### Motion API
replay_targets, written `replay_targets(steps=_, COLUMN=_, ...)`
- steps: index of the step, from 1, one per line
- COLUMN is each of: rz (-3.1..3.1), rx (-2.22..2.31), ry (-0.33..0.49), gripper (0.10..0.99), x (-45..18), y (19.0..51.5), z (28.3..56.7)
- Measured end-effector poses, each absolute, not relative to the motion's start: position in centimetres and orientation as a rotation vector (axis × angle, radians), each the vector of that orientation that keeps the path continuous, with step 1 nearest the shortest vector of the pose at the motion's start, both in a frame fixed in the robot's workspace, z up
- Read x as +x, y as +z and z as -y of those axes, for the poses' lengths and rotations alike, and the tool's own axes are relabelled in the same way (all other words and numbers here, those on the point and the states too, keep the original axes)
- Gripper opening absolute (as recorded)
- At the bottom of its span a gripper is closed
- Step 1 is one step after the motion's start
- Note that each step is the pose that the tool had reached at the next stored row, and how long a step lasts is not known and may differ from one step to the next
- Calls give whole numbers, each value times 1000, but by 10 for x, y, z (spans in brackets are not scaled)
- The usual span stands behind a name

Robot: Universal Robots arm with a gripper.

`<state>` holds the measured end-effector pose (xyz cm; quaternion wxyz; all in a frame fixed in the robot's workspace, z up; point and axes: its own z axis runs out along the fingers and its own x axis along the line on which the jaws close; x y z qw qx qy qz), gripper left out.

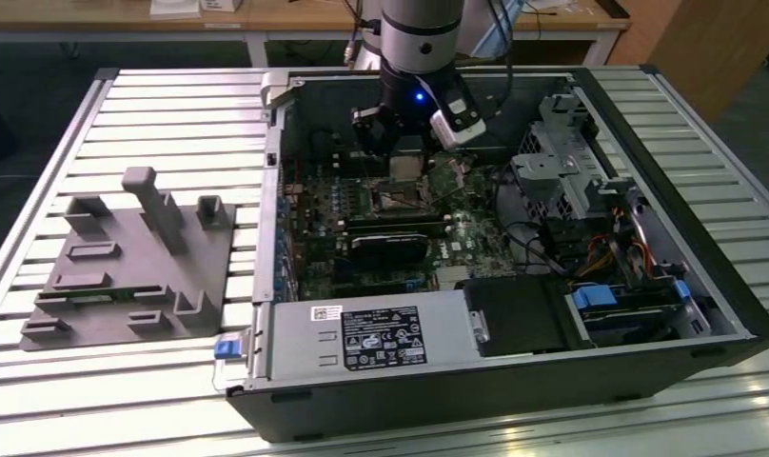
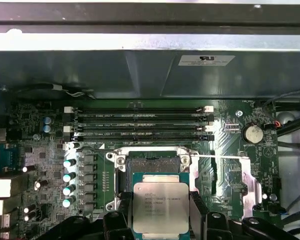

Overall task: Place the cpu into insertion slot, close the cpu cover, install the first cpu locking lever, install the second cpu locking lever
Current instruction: 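Place the cpu into insertion slot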

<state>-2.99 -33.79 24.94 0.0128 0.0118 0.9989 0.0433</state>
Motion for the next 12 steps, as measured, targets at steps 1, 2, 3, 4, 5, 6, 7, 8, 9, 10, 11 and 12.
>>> replay_targets(steps=1, rz=-3113, rx=37, ry=134, gripper=541, x=-30, y=248, z=337)
replay_targets(steps=2, rz=-3113, rx=37, ry=133, gripper=541, x=-30, y=247, z=337)
replay_targets(steps=3, rz=-3113, rx=37, ry=131, gripper=541, x=-30, y=245, z=336)
replay_targets(steps=4, rz=-3113, rx=37, ry=129, gripper=541, x=-30, y=243, z=336)
replay_targets(steps=5, rz=-3113, rx=37, ry=127, gripper=541, x=-30, y=242, z=335)
replay_targets(steps=6, rz=-3113, rx=37, ry=125, gripper=541, x=-30, y=240, z=335)
replay_targets(steps=7, rz=-3113, rx=37, ry=124, gripper=541, x=-30, y=238, z=335)
replay_targets(steps=8, rz=-3113, rx=37, ry=123, gripper=541, x=-30, y=237, z=335)
replay_targets(steps=9, rz=-3113, rx=37, ry=121, gripper=541, x=-30, y=235, z=335)
replay_targets(steps=10, rz=-3113, rx=37, ry=121, gripper=541, x=-30, y=235, z=335)
replay_targets(steps=11, rz=-3113, rx=37, ry=120, gripper=541, x=-30, y=234, z=335)
replay_targets(steps=12, rz=-3113, rx=37, ry=120, gripper=541, x=-30, y=235, z=335)
